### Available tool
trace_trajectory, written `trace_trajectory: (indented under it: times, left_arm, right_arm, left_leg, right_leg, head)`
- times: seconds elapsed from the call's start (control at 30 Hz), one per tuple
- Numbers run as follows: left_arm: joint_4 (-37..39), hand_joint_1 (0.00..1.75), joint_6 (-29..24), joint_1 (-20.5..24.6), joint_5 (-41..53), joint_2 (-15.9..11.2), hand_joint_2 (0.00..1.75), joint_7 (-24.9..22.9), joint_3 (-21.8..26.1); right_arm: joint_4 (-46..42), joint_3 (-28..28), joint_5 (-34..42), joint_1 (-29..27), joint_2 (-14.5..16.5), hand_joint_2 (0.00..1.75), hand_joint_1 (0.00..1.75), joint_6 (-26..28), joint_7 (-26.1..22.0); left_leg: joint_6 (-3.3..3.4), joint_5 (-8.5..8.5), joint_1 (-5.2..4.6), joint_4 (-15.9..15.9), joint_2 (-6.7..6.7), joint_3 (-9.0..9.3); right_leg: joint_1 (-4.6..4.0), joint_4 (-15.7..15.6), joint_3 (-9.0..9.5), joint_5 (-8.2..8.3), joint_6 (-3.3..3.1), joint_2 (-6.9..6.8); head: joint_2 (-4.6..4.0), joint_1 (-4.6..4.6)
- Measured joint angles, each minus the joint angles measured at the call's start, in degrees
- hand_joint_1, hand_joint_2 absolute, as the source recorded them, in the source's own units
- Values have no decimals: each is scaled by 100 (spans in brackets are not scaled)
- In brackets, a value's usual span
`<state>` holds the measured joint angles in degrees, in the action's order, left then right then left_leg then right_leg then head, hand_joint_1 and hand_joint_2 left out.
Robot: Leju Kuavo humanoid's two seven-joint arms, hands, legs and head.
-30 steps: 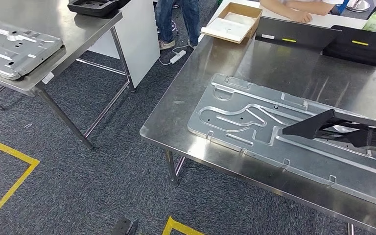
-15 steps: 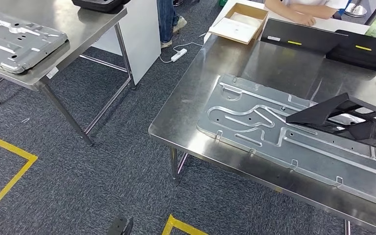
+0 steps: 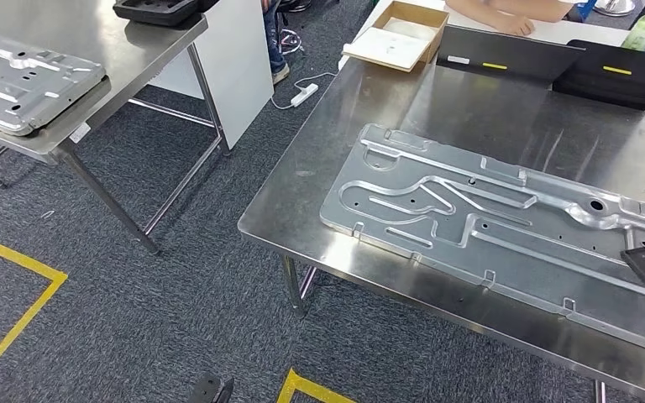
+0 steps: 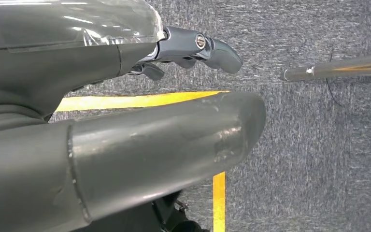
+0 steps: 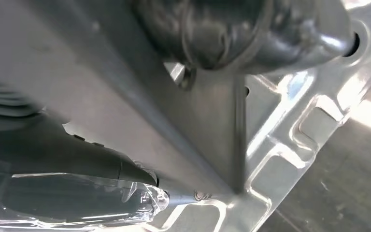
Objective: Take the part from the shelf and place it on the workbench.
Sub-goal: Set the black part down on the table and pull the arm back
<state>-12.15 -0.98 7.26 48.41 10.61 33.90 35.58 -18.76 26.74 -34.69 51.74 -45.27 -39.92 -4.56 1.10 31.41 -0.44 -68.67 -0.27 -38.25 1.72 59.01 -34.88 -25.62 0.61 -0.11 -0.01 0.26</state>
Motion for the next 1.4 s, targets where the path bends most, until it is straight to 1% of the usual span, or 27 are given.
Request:
trace_trajectory:
  times: [0.03,0.07,0.1,0.13,0.2,0.27,0.33,0.4,0.47,0.5,0.53,0.57,0.6,0.63,0.7,0.77,0.83,0.9,0.97,1.03,1.07,1.1,1.13,1.2,1.23,1.3,1.4]
  left_arm:
    - [0,0,0,-1,0,-2,0,0,1]
    - [0,0,-1,-4,0,-3,0,0,2]
    - [0,0,-2,-7,0,-4,0,0,3]
    - [0,0,-5,-5,0,-5,0,0,4]
    - [0,0,-27,19,0,-9,0,1,11]
    - [0,0,-77,48,0,-8,0,4,27]
    - [0,0,-150,49,7,11,0,8,44]
    - [0,0,-230,25,25,42,0,7,55]
    - [0,0,-274,9,52,69,0,2,67]
    - [0,0,-279,4,63,82,0,-2,74]
    - [0,0,-279,-3,73,97,0,-6,82]
    - [1,0,-276,-13,77,108,0,-9,89]
    - [1,0,-270,-24,80,117,0,-11,95]
    - [1,0,-261,-30,80,124,0,-13,99]
    - [0,0,-240,-23,82,131,0,-13,104]
    - [1,0,-220,-8,84,131,0,-10,108]
    - [1,0,-208,-8,85,129,0,-7,111]
    - [0,0,-200,-17,87,127,0,-8,115]
    - [0,0,-193,-22,99,126,0,-11,116]
    - [1,0,-192,-31,115,126,0,-17,117]
    - [1,0,-192,-39,119,126,0,-20,118]
    - [1,0,-192,-46,120,126,0,-21,119]
    - [1,0,-192,-51,120,126,0,-22,119]
    - [1,0,-193,-50,120,121,0,-22,120]
    - [0,0,-193,-48,120,116,0,-22,123]
    - [1,0,-193,-44,122,107,0,-22,128]
    - [1,0,-194,-44,125,108,0,-21,131]
  right_arm:
    - [-9,36,79,-14,13,0,0,85,-5]
    - [-21,86,192,-23,45,0,0,243,11]
    - [-36,152,328,-15,99,0,0,473,55]
    - [-46,227,460,16,172,0,0,754,124]
    - [-72,332,488,129,340,0,0,1551,277]
    - [-133,279,33,258,498,0,0,2800,381]
    - [-295,65,-815,280,598,0,0,4390,395]
    - [-500,-245,-1599,187,616,0,0,5974,292]
    - [-631,-480,-1951,117,598,0,0,7021,165]
    - [-663,-543,-2040,103,590,0,0,7229,166]
    - [-681,-603,-2153,99,586,0,0,7244,233]
    - [-682,-665,-2289,118,584,0,0,7093,357]
    - [-671,-741,-2434,169,581,0,0,6829,507]
    - [-657,-815,-2553,246,579,0,0,6544,648]
    - [-639,-908,-2645,427,576,0,0,6144,817]
    - [-617,-931,-2615,594,578,0,0,5853,919]
    - [-572,-946,-2660,733,582,0,0,5441,1088]
    - [-494,-1009,-2877,888,586,0,0,4873,1391]
    - [-427,-1134,-3152,1015,586,0,0,4442,1678]
    - [-390,-1261,-3307,1072,586,0,0,4336,1802]
    - [-371,-1308,-3330,1092,586,0,0,4323,1823]
    - [-351,-1348,-3342,1108,585,0,0,4314,1836]
    - [-338,-1381,-3347,1119,585,0,0,4313,1844]
    - [-318,-1446,-3357,1138,584,0,0,4313,1856]
    - [-308,-1474,-3360,1153,582,0,0,4313,1859]
    - [-284,-1519,-3367,1181,576,0,0,4311,1864]
    - [-262,-1551,-3372,1196,553,0,0,4309,1868]
  left_leg:
    - [0,120,8,-345,0,-169]
    - [11,144,9,-543,0,-276]
    - [33,61,5,-532,0,-286]
    - [74,-114,-5,-291,-2,-184]
    - [201,-464,-43,467,3,162]
    - [269,-590,-79,919,13,366]
    - [273,-609,-94,995,8,386]
    - [299,-681,-72,1111,2,429]
    - [318,-740,-40,1214,9,473]
    - [325,-744,-35,1226,13,478]
    - [324,-743,-33,1221,22,478]
    - [319,-737,-32,1212,33,475]
    - [310,-729,-32,1200,48,471]
    - [299,-721,-32,1182,65,464]
    - [262,-696,-43,1128,84,444]
    - [211,-671,-67,1072,83,420]
    - [164,-666,-76,1058,79,409]
    - [98,-598,-67,973,66,366]
    - [30,-315,-46,518,50,159]
    - [-1,54,-16,-274,48,-209]
    - [-3,141,-7,-571,48,-353]
    - [8,106,-3,-650,48,-399]
    - [34,-38,-5,-486,47,-326]
    - [143,-444,-28,309,41,42]
    - [196,-577,-42,670,43,213]
    - [255,-647,-64,1000,47,363]
    - [274,-709,-45,1131,56,416]
  right_leg:
    - [-12,2,-1,-3,-13,3]
    - [-25,4,-1,-5,-19,10]
    - [-40,6,0,-7,-22,23]
    - [-57,8,4,-7,-24,41]
    - [-86,13,11,-7,-20,77]
    - [-87,17,-5,3,13,90]
    - [-69,-3,-18,25,80,81]
    - [-52,59,-38,-36,138,60]
    - [-43,486,-223,-309,180,47]
    - [-38,826,-384,-488,203,44]
    - [-28,1167,-550,-629,227,43]
    - [-15,1382,-658,-681,248,40]
    - [-3,1402,-673,-627,262,34]
    - [7,1208,-575,-480,272,24]
    - [13,472,-175,-150,273,3]
    - [-12,19,65,-25,212,0]
    - [-33,-26,71,-24,126,5]
    - [-12,-33,65,-3,54,-2]
    - [3,-43,58,16,-6,-7]
    - [-14,-38,49,14,-31,-7]
    - [-26,-36,48,11,-37,-6]
    - [-41,-34,51,7,-41,-4]
    - [-57,-33,58,3,-45,0]
    - [-84,-34,75,-8,-46,7]
    - [-99,-35,76,-11,-36,10]
    - [-97,-43,66,-7,5,10]
    - [-83,-42,63,-31,97,5]
  head:
    - [-1,1]
    - [-1,1]
    - [-1,2]
    - [-1,2]
    - [1,2]
    - [1,5]
    - [0,5]
    - [-1,6]
    - [0,10]
    - [0,11]
    - [0,10]
    - [-1,10]
    - [0,10]
    - [-1,10]
    - [0,11]
    - [0,8]
    - [-1,7]
    - [-1,5]
    - [-1,3]
    - [-1,2]
    - [-1,2]
    - [0,2]
    - [0,2]
    - [0,4]
    - [0,5]
    - [-1,5]
    - [0,6]
